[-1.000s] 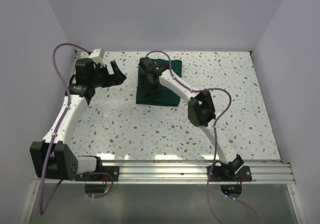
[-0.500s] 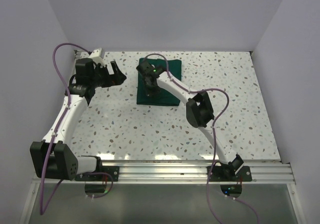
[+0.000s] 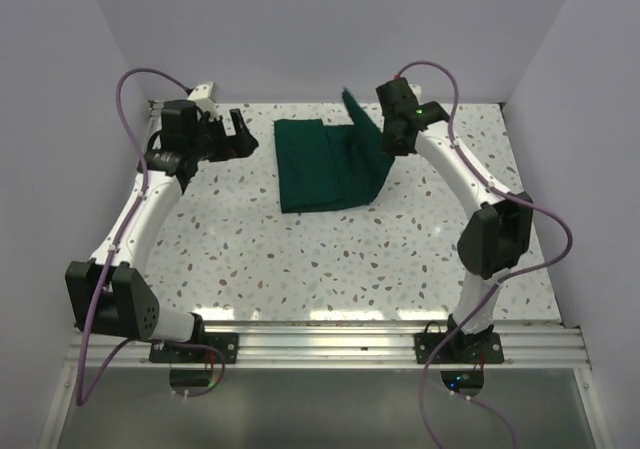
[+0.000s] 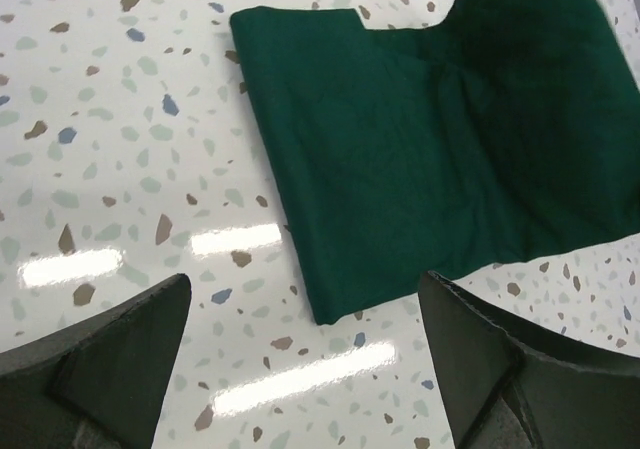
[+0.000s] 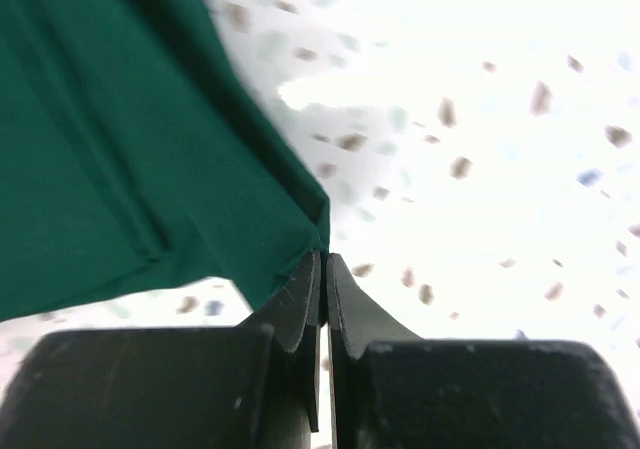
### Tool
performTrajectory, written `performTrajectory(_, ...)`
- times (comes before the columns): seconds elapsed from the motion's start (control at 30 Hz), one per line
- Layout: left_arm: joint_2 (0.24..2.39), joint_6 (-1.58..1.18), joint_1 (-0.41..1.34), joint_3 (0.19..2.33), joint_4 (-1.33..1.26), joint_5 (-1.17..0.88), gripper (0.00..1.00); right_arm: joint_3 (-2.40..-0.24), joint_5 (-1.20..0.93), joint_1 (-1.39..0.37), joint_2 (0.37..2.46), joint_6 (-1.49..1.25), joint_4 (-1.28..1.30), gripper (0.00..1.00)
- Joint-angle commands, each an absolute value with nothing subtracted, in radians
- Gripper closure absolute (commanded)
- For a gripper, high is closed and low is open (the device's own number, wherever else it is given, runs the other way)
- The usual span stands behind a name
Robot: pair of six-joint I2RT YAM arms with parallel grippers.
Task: Open and lay out the surgical kit
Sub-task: Open the surgical kit at the center of the board.
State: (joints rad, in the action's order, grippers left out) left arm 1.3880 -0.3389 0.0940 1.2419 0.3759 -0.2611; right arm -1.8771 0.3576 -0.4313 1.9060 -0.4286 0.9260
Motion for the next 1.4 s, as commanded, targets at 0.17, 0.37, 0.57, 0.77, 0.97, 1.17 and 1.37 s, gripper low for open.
performTrajectory(0.17,1.621,-0.301,0.325,1.485,0.457,-0.141,0.00,-1.549,0.471,-0.353,1.835,-0.469,0.905,1.00)
performTrajectory(0.37,1.794,-0.350,0.449,1.592,0.472,-0.054,0.00,-1.457,0.554,-0.266,1.859,-0.514,0.977,0.02)
performTrajectory(0.57,1.997,-0.353,0.580,1.746,0.571,0.080,0.00,-1.434,0.595,-0.224,1.758,-0.497,0.976,0.02)
performTrajectory(0.77,2.081,-0.367,0.655,1.729,0.586,0.212,0.00,-1.512,0.578,-0.221,1.698,-0.465,1.008,0.02)
performTrajectory(0.97,2.204,-0.383,0.681,1.763,0.640,0.298,0.00,-1.559,0.566,-0.221,1.689,-0.454,1.048,0.02)
performTrajectory(1.17,2.278,-0.387,0.681,1.802,0.635,0.268,0.48,-1.539,0.538,-0.221,1.684,-0.449,1.052,0.02)
performTrajectory(1.37,2.293,-0.385,0.684,1.842,0.661,0.276,0.78,-1.552,0.523,-0.222,1.703,-0.448,1.054,0.02)
